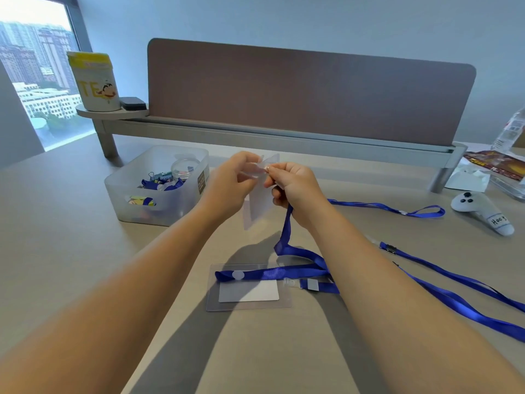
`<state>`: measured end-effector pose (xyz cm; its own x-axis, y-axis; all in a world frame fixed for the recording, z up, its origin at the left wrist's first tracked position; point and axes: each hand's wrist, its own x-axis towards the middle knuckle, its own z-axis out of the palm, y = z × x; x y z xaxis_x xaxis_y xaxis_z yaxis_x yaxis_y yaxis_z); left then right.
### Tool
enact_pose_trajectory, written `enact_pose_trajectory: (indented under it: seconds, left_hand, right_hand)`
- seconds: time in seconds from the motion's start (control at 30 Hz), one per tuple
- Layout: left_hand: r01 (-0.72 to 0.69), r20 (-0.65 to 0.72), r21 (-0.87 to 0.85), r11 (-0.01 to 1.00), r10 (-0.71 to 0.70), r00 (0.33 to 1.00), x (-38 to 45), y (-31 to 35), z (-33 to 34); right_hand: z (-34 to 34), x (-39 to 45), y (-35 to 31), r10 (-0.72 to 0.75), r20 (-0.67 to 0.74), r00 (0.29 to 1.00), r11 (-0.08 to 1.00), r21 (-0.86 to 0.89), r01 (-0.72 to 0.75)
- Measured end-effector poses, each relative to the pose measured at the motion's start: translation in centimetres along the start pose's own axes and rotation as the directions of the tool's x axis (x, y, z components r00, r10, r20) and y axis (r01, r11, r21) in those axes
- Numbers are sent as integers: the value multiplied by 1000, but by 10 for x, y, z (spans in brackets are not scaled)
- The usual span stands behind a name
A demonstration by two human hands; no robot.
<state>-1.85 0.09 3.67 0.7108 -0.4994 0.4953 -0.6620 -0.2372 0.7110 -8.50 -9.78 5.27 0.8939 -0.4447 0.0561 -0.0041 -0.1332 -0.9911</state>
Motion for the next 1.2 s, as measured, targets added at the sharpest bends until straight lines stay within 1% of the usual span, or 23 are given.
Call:
enact_pose_trajectory:
  seconds: [0.07, 0.13, 0.17, 0.2, 0.27, 0.37, 0.53, 0.6, 0.67, 0.73, 0.8, 0.9, 1.0, 1.07, 1.13, 1.2]
  left_hand:
    - [-54, -90, 104, 993, 64, 994, -1, -3, -1]
    - [-124, -176, 262, 957, 174, 969, -2, -6, -2]
    - [-166, -195, 332, 929, 240, 951, -3, -8, -3]
    - [-215, -187, 385, 897, 304, 934, -4, -9, -4]
    - [-314, -119, 458, 831, 408, 905, -5, -11, -7]
    - [-413, -33, 543, 731, 509, 860, -9, -10, -11]
    - [-515, 95, 624, 588, 597, 797, -10, -11, -15]
    - [-525, 107, 636, 566, 609, 786, -10, -11, -13]
    - [-523, 102, 627, 577, 605, 790, -11, -10, -13]
    - [-526, 113, 619, 583, 597, 795, -11, -11, -13]
    - [-505, 109, 617, 604, 570, 814, -11, -14, -14]
    - [-409, 23, 608, 680, 500, 866, -10, -19, -13]
    - [-343, -26, 605, 719, 448, 894, -13, -24, -11]
    - [-338, -19, 604, 722, 437, 899, -17, -25, -7]
    - [-344, 0, 597, 725, 428, 904, -21, -25, -3]
    - [-352, 28, 601, 718, 421, 907, -25, -25, 3]
  right_hand:
    - [-1, -2, -3, 29, 54, 998, 999, -34, -27]
    - [-3, -4, -7, 76, 102, 992, 995, -67, -70]
    - [-4, -4, -9, 103, 113, 988, 992, -81, -94]
    - [-5, -4, -12, 131, 116, 985, 989, -90, -121]
    - [-7, -4, -17, 194, 110, 975, 978, -97, -184]
    - [-10, -3, -22, 296, 116, 948, 951, -131, -281]
    - [-14, -2, -23, 401, 121, 908, 905, -203, -373]
    - [-14, -1, -22, 421, 116, 900, 893, -229, -388]
    - [-16, 0, -19, 428, 105, 898, 883, -261, -390]
    - [-16, 0, -16, 409, 96, 908, 879, -309, -363]
    - [-15, 0, -12, 350, 68, 934, 866, -403, -295]
    - [-13, 3, -8, 238, 0, 971, 837, -507, -205]
    - [-17, 6, -6, 39, -100, 994, 852, -517, -85]
    - [-25, 6, -4, -77, -161, 984, 859, -512, -16]
    - [-37, 1, 0, -99, -179, 979, 865, -502, -4]
    - [-50, -7, 9, -61, -162, 985, 854, -520, -33]
